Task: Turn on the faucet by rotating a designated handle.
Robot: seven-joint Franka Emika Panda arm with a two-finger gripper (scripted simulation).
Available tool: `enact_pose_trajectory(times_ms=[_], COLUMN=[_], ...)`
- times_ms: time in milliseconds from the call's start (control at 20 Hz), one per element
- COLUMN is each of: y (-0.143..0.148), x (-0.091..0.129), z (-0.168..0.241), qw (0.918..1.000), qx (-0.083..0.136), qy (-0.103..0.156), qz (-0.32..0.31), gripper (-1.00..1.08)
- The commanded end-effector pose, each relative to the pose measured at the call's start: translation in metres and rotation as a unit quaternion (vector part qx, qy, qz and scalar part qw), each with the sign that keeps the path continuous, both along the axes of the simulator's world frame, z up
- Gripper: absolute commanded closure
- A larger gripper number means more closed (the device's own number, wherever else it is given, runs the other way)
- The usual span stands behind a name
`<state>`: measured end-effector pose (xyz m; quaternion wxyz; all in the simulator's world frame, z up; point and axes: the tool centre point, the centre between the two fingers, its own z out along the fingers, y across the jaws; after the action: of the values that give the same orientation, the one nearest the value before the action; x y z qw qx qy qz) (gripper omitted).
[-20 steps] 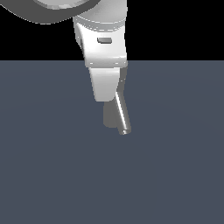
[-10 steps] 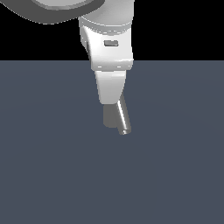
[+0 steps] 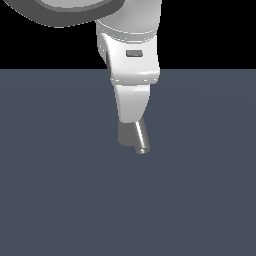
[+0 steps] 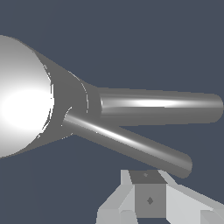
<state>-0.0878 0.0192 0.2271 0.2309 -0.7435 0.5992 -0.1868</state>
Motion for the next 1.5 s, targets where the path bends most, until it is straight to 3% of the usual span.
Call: enact_pose_trajectory(times_ms=[0,100,1000,1050,1100,1450], y=[-0.009,-0.002,-0.084,-0.084,-0.059,-0.073], x=[-0.004,-0.001,0.005,0.005,0.008,0.018], z=[-0.005,-0.001,-0.009,-0.009,-0.004,0.001], qw=[1.0,1.0,1.0,1.0,0.9999,0.9999], qx=[-0.001,0.0,-0.001,-0.001,0.001,0.0], qy=[0.004,0.0,0.005,0.005,-0.001,0.001], qz=[-0.008,-0.001,-0.008,-0.008,0.016,0.011], gripper=[1.08,1.08,1.08,1.08,1.08,1.08])
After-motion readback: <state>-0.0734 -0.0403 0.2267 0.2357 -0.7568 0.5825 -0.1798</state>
